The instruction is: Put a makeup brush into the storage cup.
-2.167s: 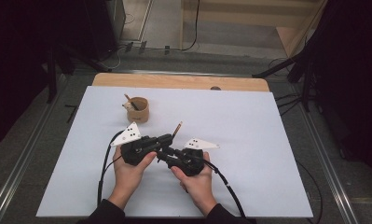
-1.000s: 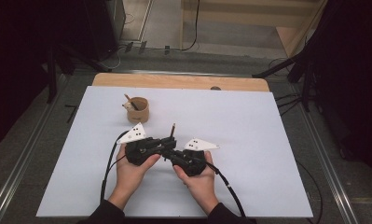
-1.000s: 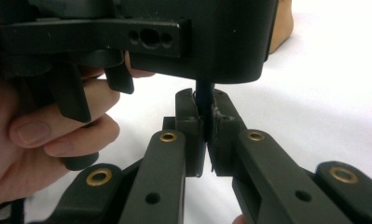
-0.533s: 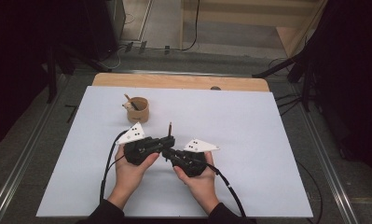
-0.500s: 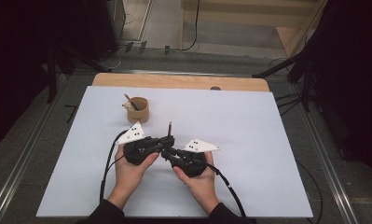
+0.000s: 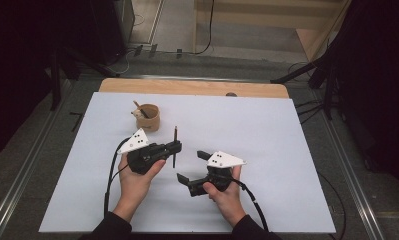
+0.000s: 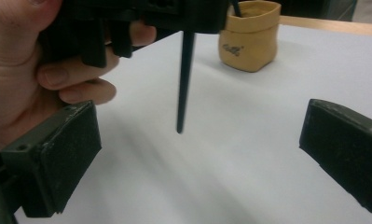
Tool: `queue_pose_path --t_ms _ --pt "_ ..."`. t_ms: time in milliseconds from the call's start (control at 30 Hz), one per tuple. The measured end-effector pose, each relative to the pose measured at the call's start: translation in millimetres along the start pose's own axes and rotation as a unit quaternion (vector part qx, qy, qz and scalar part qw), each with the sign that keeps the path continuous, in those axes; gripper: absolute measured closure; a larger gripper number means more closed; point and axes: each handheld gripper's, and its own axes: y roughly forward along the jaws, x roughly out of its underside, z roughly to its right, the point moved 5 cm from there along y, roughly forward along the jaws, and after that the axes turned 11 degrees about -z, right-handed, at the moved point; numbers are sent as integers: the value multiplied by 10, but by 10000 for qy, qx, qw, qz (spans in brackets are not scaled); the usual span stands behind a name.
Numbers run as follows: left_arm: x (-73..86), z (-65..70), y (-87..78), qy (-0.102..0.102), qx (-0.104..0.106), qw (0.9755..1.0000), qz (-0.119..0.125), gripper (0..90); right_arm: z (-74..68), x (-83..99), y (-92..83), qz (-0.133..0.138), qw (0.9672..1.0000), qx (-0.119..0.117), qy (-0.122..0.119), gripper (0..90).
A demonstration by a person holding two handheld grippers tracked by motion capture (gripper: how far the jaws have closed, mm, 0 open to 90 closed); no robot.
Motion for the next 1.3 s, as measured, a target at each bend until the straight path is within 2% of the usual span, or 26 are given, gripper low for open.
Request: queue_pose_path --t_ms 233,533,767,1300 --pt "6 -59 -39 -31 -86 10000 20 843 195 40 -166 80 9996 273 27 0" --pt "13 -112 -102 -59 -176 9998 60 843 369 38 -348 194 9983 550 19 0" --pt "-8 -167 -152 -87 -237 9996 149 843 450 54 -461 245 9973 698 1 0" --pt "-13 -264 -217 -142 -387 9990 186 843 653 123 -719 353 9948 950 103 0"
